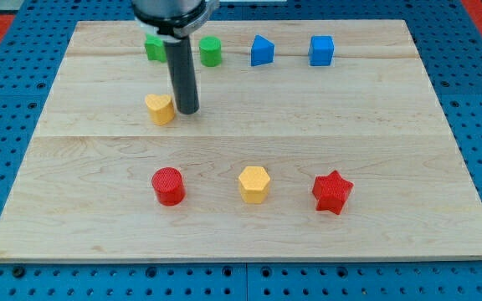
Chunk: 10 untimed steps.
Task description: Push the yellow heart down and left a bit
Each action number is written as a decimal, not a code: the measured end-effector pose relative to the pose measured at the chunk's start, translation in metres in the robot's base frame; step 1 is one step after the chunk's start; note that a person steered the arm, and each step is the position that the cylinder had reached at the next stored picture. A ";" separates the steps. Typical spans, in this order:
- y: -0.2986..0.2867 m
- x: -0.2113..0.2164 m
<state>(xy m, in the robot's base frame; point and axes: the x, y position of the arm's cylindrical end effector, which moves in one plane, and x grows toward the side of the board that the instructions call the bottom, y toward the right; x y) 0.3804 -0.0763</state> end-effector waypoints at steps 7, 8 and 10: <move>-0.029 0.057; -0.054 0.060; -0.069 0.048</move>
<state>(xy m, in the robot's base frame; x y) 0.4280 -0.1448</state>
